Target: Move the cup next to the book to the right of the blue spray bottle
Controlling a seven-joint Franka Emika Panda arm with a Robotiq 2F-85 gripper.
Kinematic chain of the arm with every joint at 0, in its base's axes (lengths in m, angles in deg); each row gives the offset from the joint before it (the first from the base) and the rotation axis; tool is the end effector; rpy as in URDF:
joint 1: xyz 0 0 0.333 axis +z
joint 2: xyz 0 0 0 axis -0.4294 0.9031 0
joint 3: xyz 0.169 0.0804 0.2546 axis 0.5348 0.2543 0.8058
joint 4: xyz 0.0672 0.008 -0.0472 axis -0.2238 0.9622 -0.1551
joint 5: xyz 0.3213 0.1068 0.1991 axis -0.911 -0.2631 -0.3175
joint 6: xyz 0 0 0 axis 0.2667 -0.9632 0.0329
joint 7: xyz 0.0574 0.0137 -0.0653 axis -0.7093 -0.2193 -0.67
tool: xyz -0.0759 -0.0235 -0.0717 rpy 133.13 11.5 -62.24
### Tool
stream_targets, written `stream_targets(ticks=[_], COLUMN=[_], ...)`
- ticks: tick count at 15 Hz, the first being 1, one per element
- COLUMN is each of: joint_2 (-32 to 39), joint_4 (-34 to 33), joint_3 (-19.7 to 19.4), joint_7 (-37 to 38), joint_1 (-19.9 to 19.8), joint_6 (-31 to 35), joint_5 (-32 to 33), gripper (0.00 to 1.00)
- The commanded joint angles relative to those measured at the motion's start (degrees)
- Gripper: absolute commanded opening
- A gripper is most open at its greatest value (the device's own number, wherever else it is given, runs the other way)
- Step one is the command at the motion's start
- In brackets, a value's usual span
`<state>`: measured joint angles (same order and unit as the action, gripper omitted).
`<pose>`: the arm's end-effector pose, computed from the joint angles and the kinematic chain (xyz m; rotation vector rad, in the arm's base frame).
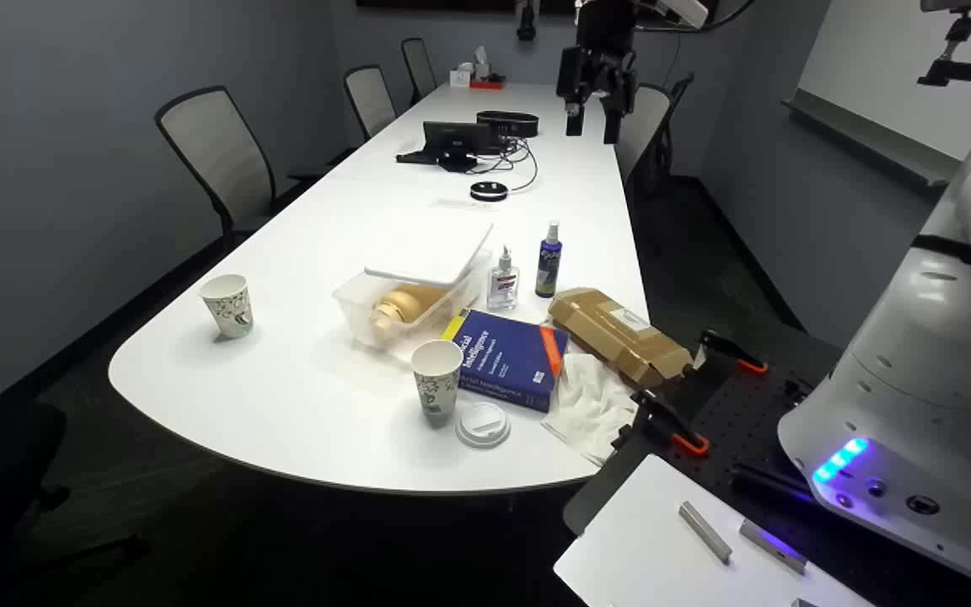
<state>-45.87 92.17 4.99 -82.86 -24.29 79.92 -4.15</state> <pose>0.4607 -0.0579 0.4219 -2.8629 0.0482 0.3231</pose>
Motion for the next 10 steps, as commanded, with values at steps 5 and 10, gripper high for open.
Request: stream_targets(ticks=[5,10], joint_2=[0.08,3.38], joint_4=[-0.11,-0.96], joint_3=[1.69,3.89], joint_7=[-0.23,2.53], joint_1=[-1.79,-0.75], joint_6=[-0.15,1.81], joint_5=[-0.24,-2.46], gripper=[1.00,1.00])
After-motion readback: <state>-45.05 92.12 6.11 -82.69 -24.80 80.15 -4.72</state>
